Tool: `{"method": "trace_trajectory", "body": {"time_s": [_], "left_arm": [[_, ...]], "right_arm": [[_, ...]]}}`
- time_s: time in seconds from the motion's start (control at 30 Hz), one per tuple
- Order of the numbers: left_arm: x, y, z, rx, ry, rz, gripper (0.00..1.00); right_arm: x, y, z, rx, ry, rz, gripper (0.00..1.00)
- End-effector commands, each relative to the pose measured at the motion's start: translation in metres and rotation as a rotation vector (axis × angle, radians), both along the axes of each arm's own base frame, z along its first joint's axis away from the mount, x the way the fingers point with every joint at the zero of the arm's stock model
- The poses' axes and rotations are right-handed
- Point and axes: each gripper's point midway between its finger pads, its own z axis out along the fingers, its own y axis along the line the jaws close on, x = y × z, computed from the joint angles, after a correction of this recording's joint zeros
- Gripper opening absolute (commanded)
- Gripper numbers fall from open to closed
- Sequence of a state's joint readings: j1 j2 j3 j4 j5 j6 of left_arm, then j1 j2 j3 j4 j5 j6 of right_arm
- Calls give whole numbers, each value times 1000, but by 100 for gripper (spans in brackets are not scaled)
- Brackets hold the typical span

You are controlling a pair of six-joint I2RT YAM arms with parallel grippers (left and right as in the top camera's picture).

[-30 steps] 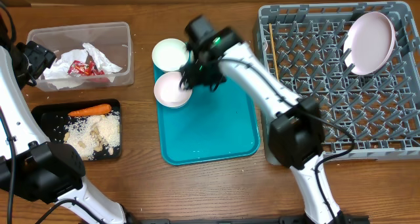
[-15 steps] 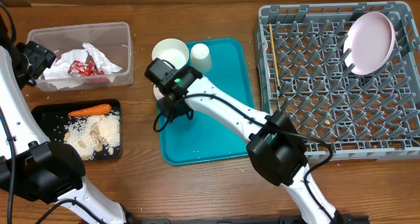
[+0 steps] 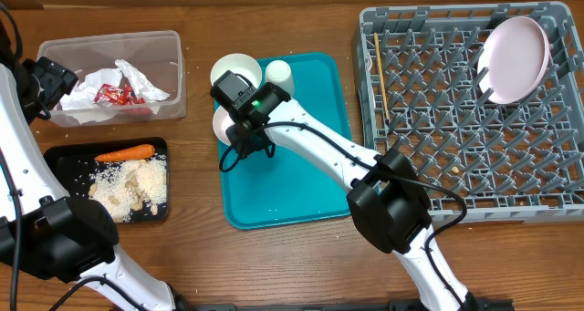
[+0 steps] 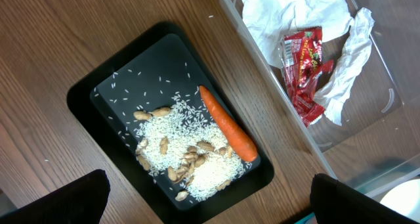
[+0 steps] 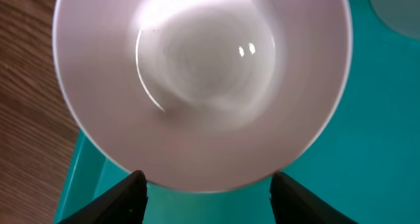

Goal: Sort waste into correct bins and load items into the dishwasher rack
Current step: 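Reach the right gripper to the pink bowl and grasp its rim, then lift the pink bowl off the teal tray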

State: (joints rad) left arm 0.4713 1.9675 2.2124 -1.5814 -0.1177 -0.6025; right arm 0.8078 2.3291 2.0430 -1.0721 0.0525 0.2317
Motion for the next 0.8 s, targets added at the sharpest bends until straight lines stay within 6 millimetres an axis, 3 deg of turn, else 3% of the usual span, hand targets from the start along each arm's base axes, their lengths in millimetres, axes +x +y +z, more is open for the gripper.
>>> {"method": "trace_trajectory", "body": {"time_s": [0.0,0.2,0.33,0.43,0.5,0.67,0.77], "left_arm": [[-1,3,-1,14,12,-4,100],[-1,3,-1,14,12,-4,100],[-1,3,-1,14,12,-4,100],[-1,3,-1,14,12,-4,100],[-1,2,-1,14,12,-5,100],[-1,2,-1,14,12,-5,100],[-1,3,-1,14,12,-4,100]], "right_arm": [[15,16,41,99,-91,-30,63],[30,25,38,144,-126,-49,58],[27,22,28,130,-114,-49,45],[21,15,15,102,-88,-50,29],[15,8,4,74,-62,-51,16],[7,-18,-13,1,7,-93,4],[3,-43,-13,-52,63,-153,4]]}}
